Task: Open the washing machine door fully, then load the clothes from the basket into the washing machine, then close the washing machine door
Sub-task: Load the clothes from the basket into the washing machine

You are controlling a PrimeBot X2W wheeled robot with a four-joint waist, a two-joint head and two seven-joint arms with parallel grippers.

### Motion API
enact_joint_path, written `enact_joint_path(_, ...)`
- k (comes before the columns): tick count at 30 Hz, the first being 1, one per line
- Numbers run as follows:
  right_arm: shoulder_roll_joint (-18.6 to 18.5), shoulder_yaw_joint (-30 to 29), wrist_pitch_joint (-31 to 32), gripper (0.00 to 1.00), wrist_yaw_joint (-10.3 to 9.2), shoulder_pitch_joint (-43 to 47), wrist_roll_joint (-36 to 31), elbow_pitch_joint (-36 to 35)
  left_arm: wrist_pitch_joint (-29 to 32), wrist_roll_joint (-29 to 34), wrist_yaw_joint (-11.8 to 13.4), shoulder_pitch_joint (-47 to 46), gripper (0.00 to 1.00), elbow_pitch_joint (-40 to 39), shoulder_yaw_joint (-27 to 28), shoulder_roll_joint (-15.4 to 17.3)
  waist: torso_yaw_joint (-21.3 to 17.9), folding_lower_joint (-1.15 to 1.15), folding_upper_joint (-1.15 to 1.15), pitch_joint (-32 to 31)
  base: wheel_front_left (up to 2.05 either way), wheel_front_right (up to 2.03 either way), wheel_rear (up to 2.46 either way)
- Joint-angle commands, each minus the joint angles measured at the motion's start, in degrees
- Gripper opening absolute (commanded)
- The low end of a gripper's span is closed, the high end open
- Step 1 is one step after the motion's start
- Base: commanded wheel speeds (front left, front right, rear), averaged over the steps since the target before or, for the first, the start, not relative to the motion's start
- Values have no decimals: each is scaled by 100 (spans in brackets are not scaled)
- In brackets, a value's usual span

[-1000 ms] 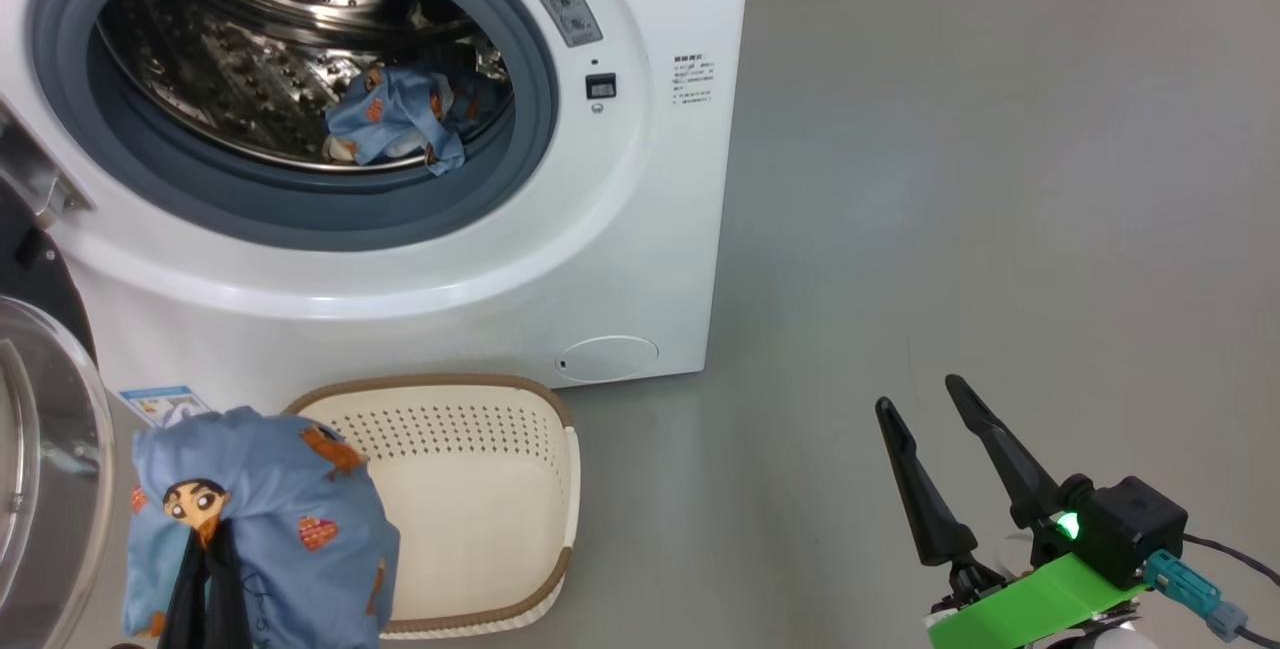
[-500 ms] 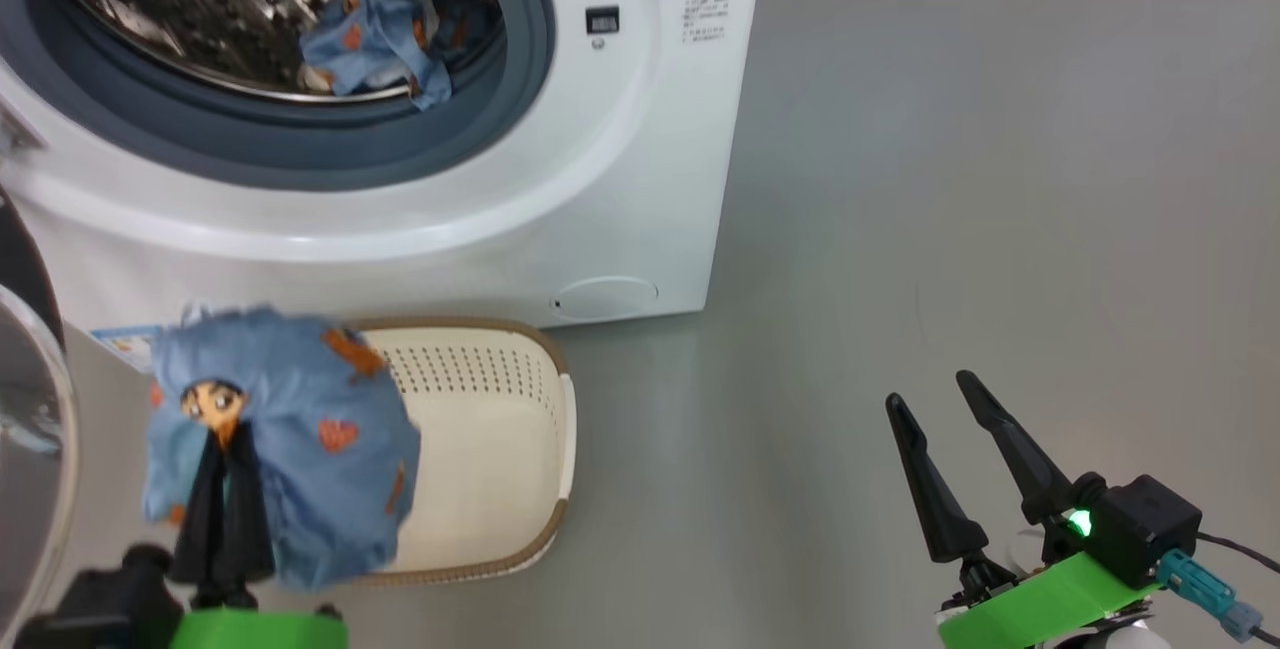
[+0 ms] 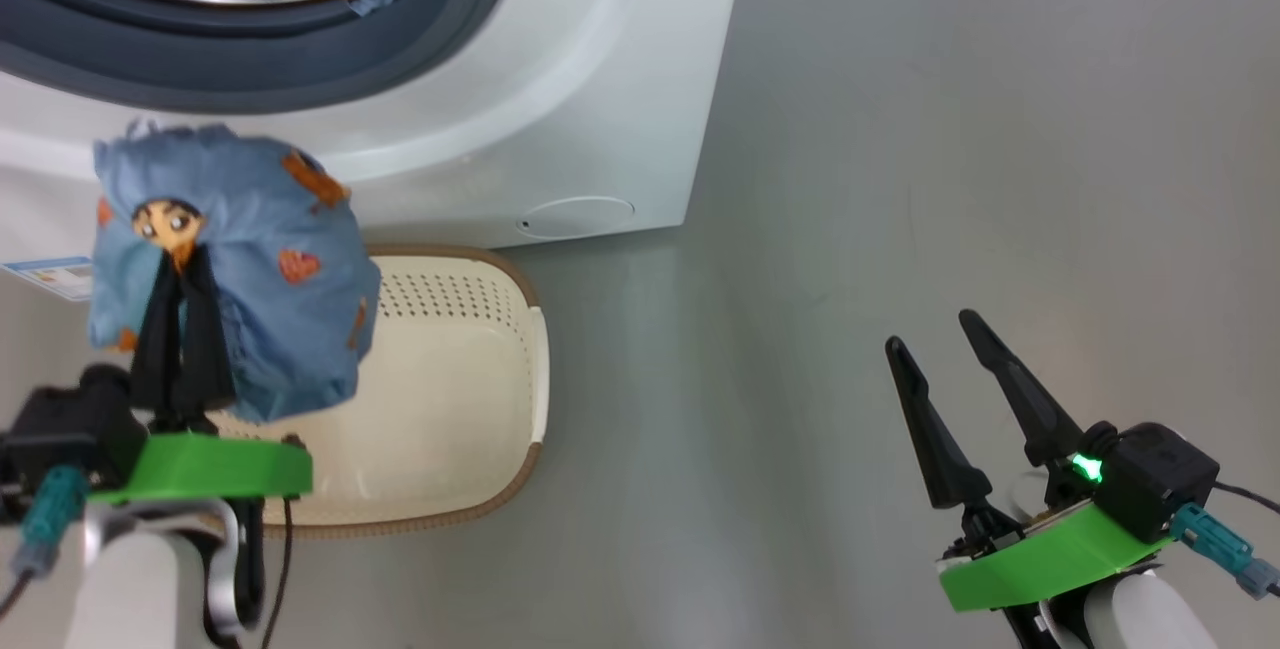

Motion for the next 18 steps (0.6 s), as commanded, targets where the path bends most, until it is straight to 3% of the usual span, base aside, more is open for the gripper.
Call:
enact_joint_path(1,-50,139,-27,100,9,-110,99,-168,-36,42,-26,-184,0,-96,182,163,-98,0,0,157,0,0,0)
enact_joint_path(18,-94,235,-27,100,9,-410,209,-211,274,27,-199,-2601,0,1318,86,693,-337,0,0,767,0,0,0)
